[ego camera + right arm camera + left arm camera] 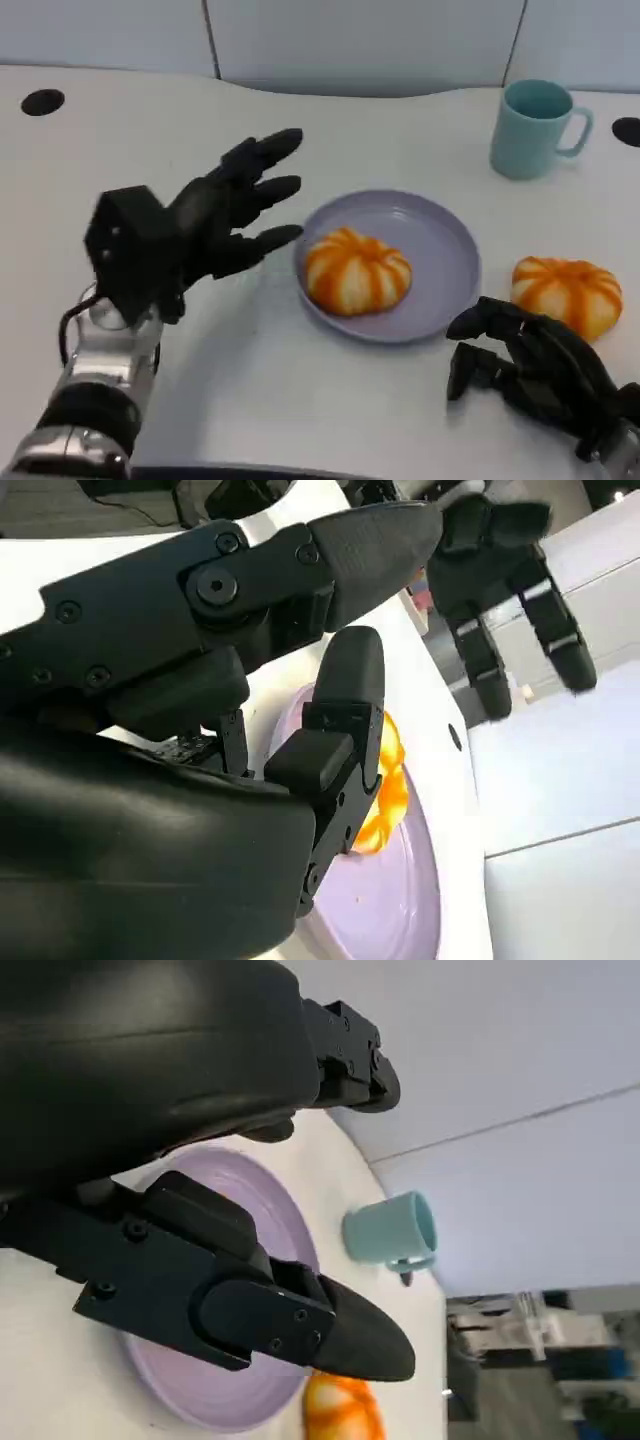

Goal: Grasp the bread from the table and place it into the plate.

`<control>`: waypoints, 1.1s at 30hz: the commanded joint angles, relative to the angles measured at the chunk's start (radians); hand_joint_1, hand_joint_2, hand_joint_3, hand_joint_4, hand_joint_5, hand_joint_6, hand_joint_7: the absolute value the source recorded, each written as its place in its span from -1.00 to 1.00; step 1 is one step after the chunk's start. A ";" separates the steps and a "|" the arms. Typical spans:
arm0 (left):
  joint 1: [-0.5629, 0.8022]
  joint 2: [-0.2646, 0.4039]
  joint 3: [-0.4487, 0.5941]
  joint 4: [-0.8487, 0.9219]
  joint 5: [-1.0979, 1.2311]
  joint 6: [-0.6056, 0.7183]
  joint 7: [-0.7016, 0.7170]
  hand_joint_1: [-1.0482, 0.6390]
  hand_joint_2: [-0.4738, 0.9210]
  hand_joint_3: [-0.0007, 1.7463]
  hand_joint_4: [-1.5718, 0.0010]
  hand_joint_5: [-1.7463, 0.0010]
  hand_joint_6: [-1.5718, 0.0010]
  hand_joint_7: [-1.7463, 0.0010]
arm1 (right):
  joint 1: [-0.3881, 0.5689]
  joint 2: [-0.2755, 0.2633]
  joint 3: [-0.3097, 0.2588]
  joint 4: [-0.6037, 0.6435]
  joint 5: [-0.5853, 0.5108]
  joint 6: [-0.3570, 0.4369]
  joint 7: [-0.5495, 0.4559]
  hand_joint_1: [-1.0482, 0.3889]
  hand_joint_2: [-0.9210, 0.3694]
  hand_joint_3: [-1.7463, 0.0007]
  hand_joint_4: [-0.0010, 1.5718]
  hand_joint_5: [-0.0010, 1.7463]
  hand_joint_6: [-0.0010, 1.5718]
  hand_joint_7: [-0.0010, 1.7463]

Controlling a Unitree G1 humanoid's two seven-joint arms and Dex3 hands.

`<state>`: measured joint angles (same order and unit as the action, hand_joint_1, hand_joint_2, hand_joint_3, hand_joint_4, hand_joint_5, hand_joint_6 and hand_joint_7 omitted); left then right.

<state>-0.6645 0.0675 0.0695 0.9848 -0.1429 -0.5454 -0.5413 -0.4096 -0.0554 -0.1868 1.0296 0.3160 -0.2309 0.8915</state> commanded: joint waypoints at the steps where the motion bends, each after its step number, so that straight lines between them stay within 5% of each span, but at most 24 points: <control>1: 0.114 -0.004 0.058 -0.166 -0.128 0.090 -0.069 -0.81 1.00 -0.83 0.80 0.00 0.57 0.74 | 0.034 -0.019 0.005 0.026 -0.026 0.021 -0.032 -0.27 -1.00 0.94 -0.20 0.80 0.00 0.06; 7: 0.287 -0.063 0.118 -0.385 -0.319 0.287 -0.112 -0.71 1.00 -0.94 0.65 -0.32 0.35 0.63 | 0.029 -0.020 0.004 0.042 -0.029 0.017 -0.034 -0.27 -1.00 0.95 -0.20 0.79 0.01 0.07; 14: 0.430 -0.078 0.140 -0.558 -0.420 0.438 -0.124 -0.59 0.96 -1.00 0.68 -0.64 0.41 0.33 | 0.031 -0.020 0.000 0.037 -0.024 0.010 -0.014 -0.26 -1.00 0.90 -0.23 0.86 -0.02 0.08; 18: 0.494 -0.081 0.144 -0.624 -0.424 0.456 -0.106 -0.56 0.97 -1.00 0.58 -0.92 0.63 -0.50 | 0.034 -0.019 0.005 0.034 -0.038 -0.007 -0.024 -0.27 -1.00 0.90 -0.22 0.85 -0.02 0.10; 21: 0.538 -0.088 0.152 -0.661 -0.437 0.476 -0.099 -0.48 0.99 -0.99 0.53 -0.99 0.70 -0.91 | 0.038 -0.022 0.006 0.023 -0.040 -0.001 -0.023 -0.27 -1.00 0.89 -0.23 0.86 -0.04 0.11; 33: 0.618 -0.097 0.180 -0.631 -0.408 0.464 -0.084 -0.46 0.95 -0.99 0.45 -1.00 0.59 -1.00 | 0.055 -0.029 0.015 0.015 -0.055 0.003 -0.046 -0.29 -1.00 0.92 -0.26 0.81 -0.05 0.11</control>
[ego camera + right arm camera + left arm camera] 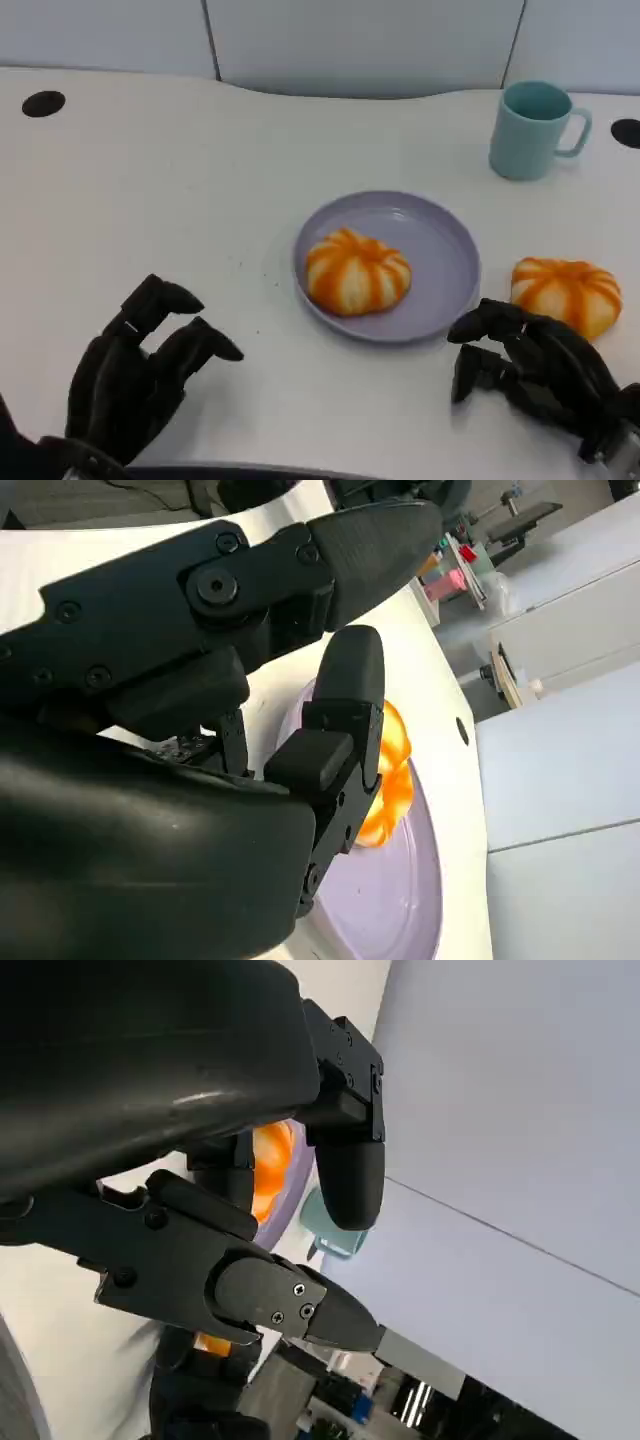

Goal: Grasp the bread from the table and place it into the plate.

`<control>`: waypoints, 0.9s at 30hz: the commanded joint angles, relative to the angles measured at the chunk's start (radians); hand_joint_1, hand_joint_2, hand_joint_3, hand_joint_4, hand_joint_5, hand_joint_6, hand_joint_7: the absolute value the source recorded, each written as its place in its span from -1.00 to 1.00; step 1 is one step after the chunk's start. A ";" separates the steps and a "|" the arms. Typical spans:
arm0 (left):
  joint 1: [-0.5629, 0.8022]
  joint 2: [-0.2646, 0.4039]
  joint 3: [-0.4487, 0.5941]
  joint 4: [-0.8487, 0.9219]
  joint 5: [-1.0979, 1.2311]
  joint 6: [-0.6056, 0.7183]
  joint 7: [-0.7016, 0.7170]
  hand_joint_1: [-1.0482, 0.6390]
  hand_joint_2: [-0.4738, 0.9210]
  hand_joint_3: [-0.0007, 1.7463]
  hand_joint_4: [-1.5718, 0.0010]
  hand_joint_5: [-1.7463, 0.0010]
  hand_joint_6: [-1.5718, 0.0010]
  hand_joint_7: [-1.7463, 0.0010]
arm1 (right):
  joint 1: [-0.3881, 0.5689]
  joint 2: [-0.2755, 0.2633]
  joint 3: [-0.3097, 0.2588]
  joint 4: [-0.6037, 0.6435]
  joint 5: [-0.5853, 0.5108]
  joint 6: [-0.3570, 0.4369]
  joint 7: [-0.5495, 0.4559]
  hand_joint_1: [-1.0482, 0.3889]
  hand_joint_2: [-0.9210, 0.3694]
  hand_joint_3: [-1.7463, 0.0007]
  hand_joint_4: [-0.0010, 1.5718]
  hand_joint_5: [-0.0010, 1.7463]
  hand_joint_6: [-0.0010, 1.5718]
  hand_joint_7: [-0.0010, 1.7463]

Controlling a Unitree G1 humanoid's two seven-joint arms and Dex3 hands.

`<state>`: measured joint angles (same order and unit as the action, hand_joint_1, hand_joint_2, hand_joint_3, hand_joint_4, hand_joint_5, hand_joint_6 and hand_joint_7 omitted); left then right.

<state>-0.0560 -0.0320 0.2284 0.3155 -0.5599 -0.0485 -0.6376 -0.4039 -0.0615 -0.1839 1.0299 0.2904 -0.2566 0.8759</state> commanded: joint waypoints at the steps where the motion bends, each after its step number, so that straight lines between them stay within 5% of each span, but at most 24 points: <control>1: 0.009 0.001 0.025 0.050 0.011 -0.041 0.013 -0.46 0.95 -0.99 0.47 -1.00 0.60 -1.00 | 0.052 -0.025 0.014 0.009 -0.032 0.032 -0.035 -0.29 -1.00 0.92 -0.26 0.81 -0.04 0.11; 27: -0.099 0.029 0.073 0.313 0.047 -0.147 -0.033 -0.51 0.91 -1.00 0.42 -1.00 0.49 -0.87 | 0.032 -0.043 -0.017 0.033 -0.016 0.004 -0.023 -0.35 -1.00 0.88 -0.25 0.82 -0.05 0.13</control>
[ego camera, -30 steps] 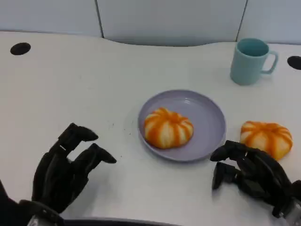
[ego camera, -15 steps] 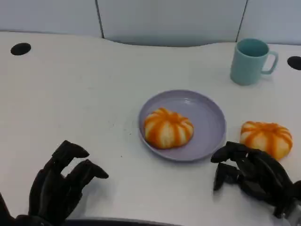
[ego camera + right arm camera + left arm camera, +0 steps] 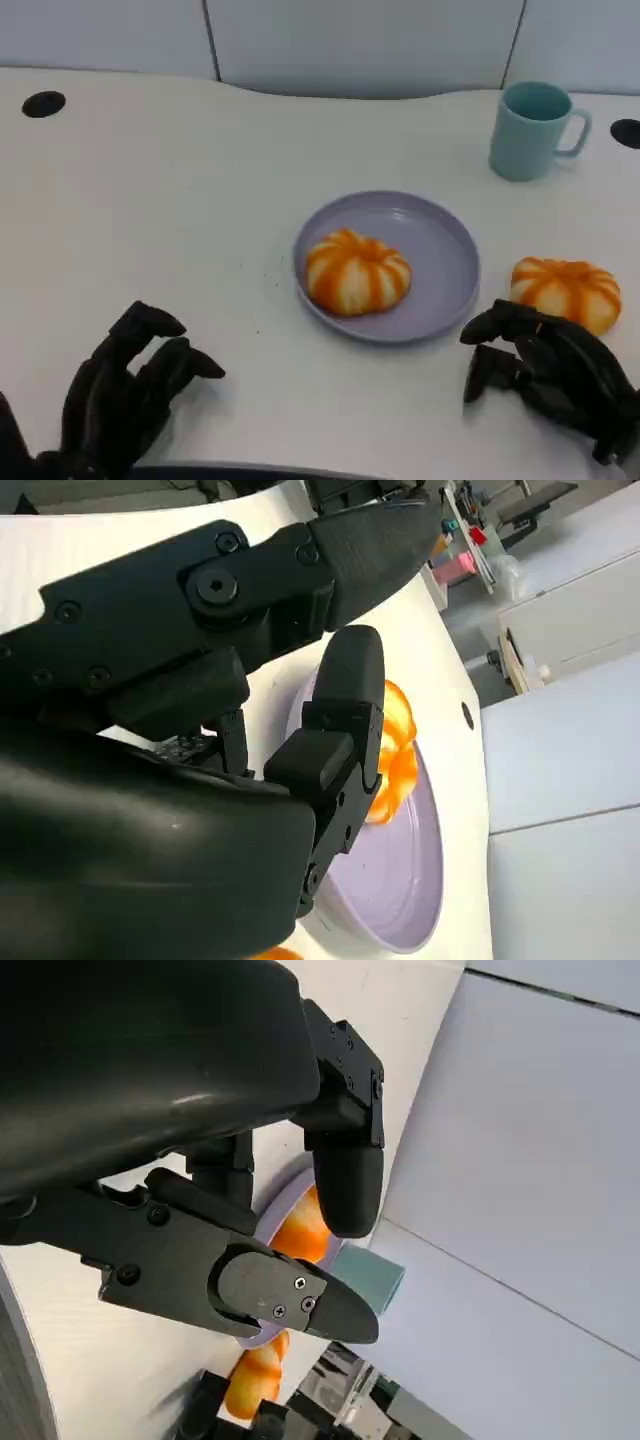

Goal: Grasp the bread from the table and place it into the plate.

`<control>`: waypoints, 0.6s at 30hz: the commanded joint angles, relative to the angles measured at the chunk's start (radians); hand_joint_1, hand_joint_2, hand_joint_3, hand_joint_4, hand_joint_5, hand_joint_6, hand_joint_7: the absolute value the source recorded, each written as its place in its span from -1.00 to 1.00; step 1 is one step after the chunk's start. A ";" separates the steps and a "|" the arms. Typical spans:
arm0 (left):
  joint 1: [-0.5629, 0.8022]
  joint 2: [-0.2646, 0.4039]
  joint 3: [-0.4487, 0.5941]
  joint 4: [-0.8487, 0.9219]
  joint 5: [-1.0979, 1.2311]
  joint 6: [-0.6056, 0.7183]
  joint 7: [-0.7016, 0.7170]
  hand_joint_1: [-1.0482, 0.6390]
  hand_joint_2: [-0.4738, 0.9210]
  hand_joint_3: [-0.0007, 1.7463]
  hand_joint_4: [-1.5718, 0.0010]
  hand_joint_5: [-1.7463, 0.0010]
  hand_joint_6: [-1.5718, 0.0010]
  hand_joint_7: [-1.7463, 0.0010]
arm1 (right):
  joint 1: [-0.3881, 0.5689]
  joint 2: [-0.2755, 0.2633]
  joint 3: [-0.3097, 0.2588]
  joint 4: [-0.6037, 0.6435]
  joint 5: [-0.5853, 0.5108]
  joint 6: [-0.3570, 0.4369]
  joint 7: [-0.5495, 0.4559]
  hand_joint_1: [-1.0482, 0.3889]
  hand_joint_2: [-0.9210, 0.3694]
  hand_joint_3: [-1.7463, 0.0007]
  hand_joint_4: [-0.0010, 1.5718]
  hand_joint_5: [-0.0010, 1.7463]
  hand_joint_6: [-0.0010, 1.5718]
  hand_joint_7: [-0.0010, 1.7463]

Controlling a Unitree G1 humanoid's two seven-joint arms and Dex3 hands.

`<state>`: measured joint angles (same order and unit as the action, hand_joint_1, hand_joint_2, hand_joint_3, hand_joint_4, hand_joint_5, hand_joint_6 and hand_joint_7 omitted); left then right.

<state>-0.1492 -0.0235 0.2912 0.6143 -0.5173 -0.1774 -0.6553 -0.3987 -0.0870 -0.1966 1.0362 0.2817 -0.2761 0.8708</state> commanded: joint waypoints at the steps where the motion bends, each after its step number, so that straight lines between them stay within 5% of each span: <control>1: -0.006 0.020 0.011 0.016 0.005 -0.019 -0.016 -0.51 0.91 -1.00 0.42 -1.00 0.49 -0.87 | 0.027 -0.017 -0.005 0.027 -0.007 0.024 -0.017 -0.35 -1.00 0.88 -0.25 0.82 -0.05 0.13; 8: 0.001 0.054 -0.024 0.050 0.127 -0.146 0.007 -0.51 0.97 -0.99 0.40 -1.00 0.44 -0.69 | 0.023 -0.008 -0.010 0.026 0.000 0.034 -0.022 -0.28 -1.00 0.89 -0.31 0.87 -0.06 0.13; 18: 0.008 0.056 -0.027 0.040 0.138 -0.142 0.026 -0.53 0.97 -0.99 0.42 -1.00 0.48 -0.72 | 0.024 -0.004 -0.011 0.031 -0.001 0.026 -0.026 -0.27 -1.00 0.89 -0.30 0.89 -0.08 0.17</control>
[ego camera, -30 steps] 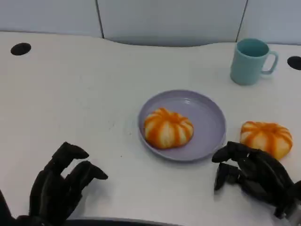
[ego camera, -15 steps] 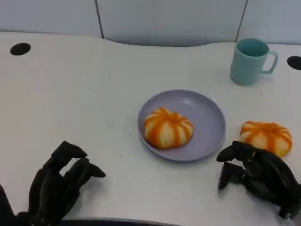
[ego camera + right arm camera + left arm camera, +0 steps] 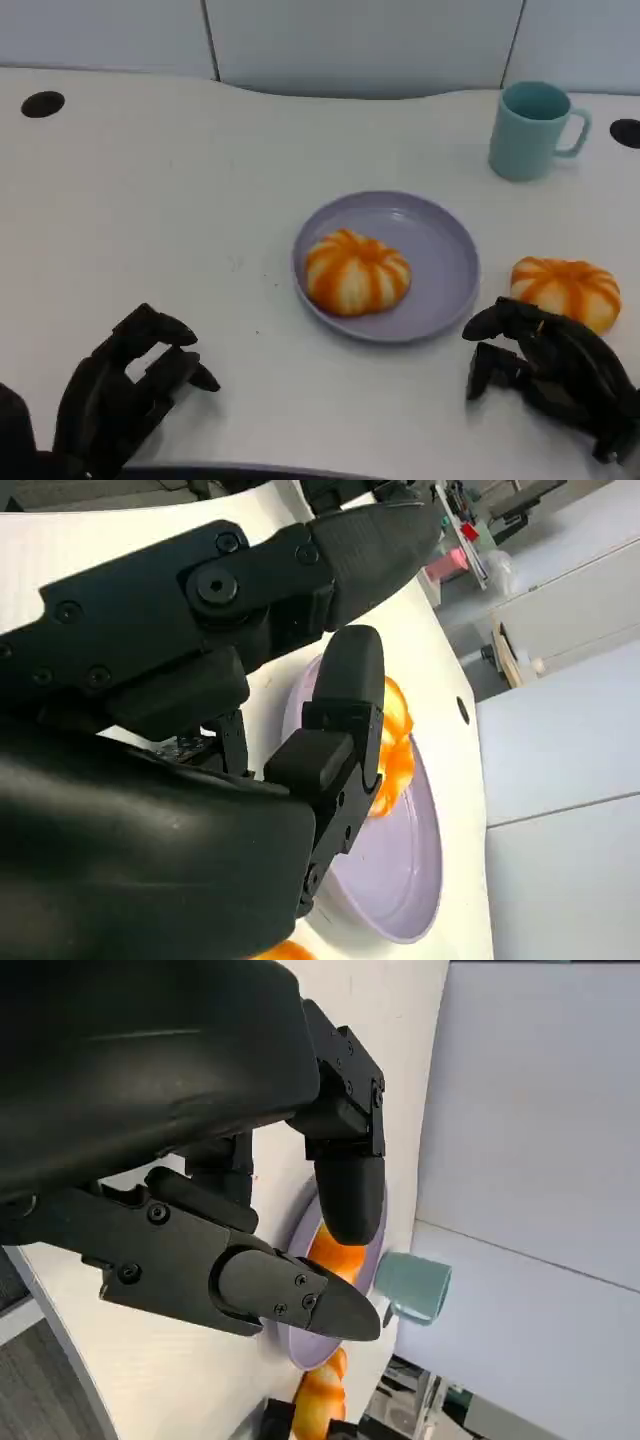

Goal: Grasp the bread from the table and place it into the plate.

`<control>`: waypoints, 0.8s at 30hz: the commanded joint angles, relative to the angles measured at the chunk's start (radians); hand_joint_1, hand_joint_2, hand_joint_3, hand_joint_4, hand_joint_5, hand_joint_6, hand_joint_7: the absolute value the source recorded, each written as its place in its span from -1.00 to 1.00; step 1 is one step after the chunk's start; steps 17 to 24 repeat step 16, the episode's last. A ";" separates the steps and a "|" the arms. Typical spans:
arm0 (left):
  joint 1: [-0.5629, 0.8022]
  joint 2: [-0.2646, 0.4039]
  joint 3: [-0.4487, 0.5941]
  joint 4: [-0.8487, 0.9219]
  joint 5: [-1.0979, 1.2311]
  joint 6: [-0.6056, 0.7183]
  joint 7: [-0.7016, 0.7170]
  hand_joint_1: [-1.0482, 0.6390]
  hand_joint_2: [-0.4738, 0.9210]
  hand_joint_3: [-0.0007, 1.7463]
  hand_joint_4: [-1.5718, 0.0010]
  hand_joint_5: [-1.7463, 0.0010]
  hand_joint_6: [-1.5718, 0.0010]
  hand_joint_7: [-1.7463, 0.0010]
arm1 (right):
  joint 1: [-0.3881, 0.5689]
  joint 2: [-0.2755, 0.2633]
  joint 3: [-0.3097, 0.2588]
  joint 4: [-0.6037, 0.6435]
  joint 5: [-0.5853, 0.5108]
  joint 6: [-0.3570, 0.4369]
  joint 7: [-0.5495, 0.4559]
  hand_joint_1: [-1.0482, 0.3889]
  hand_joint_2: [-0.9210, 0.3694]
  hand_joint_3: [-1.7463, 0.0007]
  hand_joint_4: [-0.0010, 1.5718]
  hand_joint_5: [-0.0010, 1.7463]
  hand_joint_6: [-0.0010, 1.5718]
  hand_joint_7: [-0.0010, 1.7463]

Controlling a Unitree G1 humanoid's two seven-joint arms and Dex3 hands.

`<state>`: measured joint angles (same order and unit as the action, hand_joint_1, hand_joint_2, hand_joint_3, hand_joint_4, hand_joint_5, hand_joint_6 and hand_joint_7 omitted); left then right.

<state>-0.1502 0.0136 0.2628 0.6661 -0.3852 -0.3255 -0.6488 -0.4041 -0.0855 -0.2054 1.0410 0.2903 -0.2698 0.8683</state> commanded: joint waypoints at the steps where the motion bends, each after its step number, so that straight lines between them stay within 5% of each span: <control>1: 0.007 0.019 0.003 -0.005 0.001 0.002 0.013 -0.53 0.97 -0.99 0.42 -1.00 0.48 -0.72 | 0.030 -0.005 -0.002 0.027 -0.009 0.018 -0.024 -0.27 -1.00 0.89 -0.30 0.89 -0.08 0.17; 24: -0.015 0.021 0.007 0.047 -0.004 -0.027 -0.007 -0.50 1.00 -0.99 0.41 -1.00 0.48 -0.75 | 0.025 -0.008 0.000 0.029 -0.007 0.013 -0.017 -0.33 -1.00 0.89 -0.31 0.93 -0.11 0.22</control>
